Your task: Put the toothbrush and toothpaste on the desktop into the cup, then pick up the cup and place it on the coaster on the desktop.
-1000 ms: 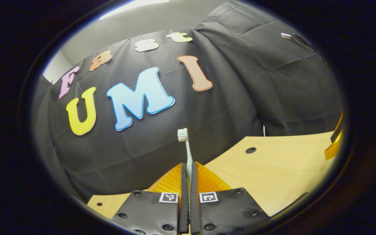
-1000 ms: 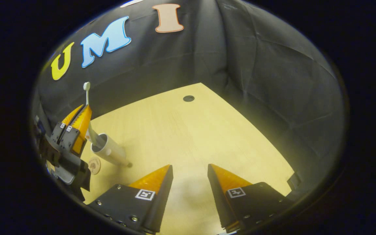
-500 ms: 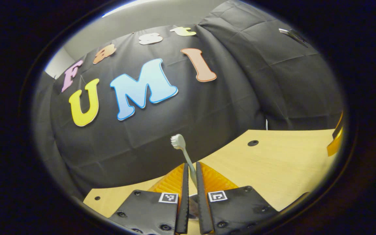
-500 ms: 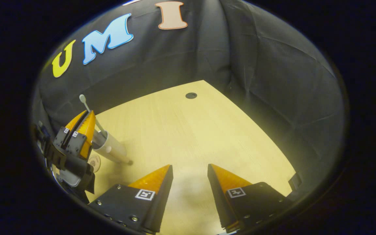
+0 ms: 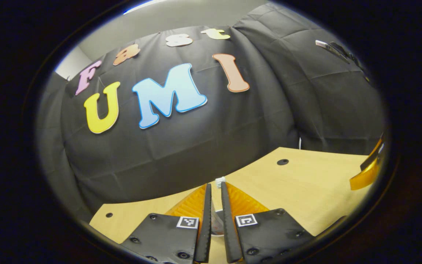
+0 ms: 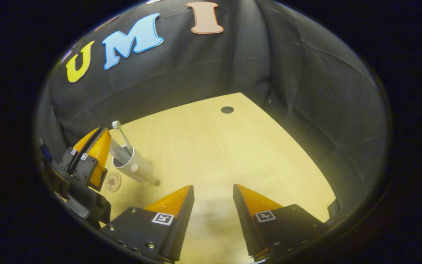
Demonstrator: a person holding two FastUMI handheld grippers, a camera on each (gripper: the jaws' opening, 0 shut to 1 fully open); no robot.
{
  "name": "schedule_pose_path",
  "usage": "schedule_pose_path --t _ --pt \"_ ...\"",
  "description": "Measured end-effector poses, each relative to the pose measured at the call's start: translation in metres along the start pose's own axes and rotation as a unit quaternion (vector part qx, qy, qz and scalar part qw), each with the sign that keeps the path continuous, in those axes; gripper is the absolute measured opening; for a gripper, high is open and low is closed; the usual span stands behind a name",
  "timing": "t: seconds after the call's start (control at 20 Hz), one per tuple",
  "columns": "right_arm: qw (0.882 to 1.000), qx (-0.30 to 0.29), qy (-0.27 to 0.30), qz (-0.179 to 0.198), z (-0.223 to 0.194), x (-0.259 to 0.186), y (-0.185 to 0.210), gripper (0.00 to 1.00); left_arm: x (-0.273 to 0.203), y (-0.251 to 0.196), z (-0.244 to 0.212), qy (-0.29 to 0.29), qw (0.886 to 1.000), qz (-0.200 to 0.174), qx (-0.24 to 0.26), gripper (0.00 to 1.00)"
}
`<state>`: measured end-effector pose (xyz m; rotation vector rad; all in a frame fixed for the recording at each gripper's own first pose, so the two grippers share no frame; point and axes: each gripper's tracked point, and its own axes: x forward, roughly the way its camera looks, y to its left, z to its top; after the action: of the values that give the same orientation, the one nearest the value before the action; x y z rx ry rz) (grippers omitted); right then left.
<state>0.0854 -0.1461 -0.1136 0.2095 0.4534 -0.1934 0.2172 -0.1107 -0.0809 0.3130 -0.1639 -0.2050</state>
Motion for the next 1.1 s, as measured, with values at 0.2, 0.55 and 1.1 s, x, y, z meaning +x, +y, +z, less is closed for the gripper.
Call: schedule_pose_path --t 0.2,0.55,1.1 --pt "1.000 -0.015 -0.004 0.025 0.005 -0.001 0.018 0.65 -0.016 0.016 0.009 -0.008 1.000 0.010 -0.010 0.22" --pt "0.994 -0.079 -0.002 0.079 0.009 -0.002 0.045 0.65 -0.057 0.035 0.013 0.012 0.999 0.016 -0.044 0.37" --pt "0.952 -0.253 0.028 0.171 0.015 0.010 0.099 0.65 -0.111 0.066 -0.004 0.068 0.994 0.049 -0.075 0.72"
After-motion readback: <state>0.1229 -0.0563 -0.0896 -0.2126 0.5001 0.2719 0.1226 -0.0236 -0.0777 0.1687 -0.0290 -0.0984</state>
